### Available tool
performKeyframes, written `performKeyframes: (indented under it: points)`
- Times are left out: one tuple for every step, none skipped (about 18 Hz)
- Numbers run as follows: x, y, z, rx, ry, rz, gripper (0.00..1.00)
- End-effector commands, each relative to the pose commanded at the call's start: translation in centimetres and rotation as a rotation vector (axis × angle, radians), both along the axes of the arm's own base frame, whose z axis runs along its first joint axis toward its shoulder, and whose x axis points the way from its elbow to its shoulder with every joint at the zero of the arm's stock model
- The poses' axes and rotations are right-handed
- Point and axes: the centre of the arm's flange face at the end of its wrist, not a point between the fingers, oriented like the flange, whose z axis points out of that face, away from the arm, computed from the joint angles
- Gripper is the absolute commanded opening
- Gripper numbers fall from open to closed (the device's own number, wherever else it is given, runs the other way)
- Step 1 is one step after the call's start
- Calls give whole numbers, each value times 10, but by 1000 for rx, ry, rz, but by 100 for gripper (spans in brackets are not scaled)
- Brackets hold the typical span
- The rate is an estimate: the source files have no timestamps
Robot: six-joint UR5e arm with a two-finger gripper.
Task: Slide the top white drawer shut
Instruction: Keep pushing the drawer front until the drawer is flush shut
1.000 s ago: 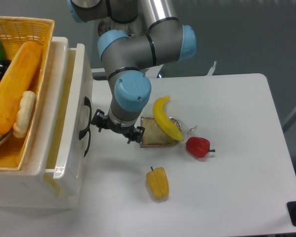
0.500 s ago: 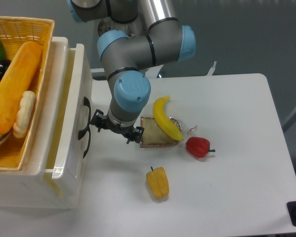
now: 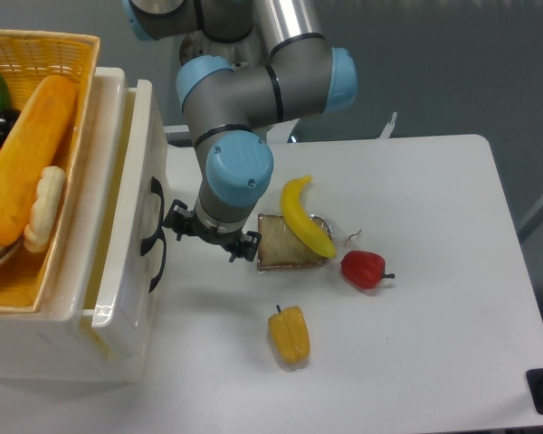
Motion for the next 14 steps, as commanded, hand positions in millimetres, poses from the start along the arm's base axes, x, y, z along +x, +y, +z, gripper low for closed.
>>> performKeyframes:
  points:
    - [1,0,-1,-1,-1,-1,100]
    - [3,2,0,-1,-1,-6,100]
    - [4,2,0,-2,-1,-6,100]
    - [5,2,0,-2,-1,-8,100]
    - [5,2,0,-2,-1,-8,100]
    - [6,2,0,-2,-1,-9,100]
    - [7,2,0,-2,-3,-9,100]
    - [7,3,0,-1,-4,-10,100]
    - [8,3,0,0,-8,-10,100]
    - [8,3,-1,-2,-10,-10,100]
    - [8,3,0,-1,-11,-9,100]
    - [8,3,0,-1,-11,-9,100]
    - [8,3,-1,-2,-12,-9,100]
    - [8,3,-1,-2,-12,-9,100]
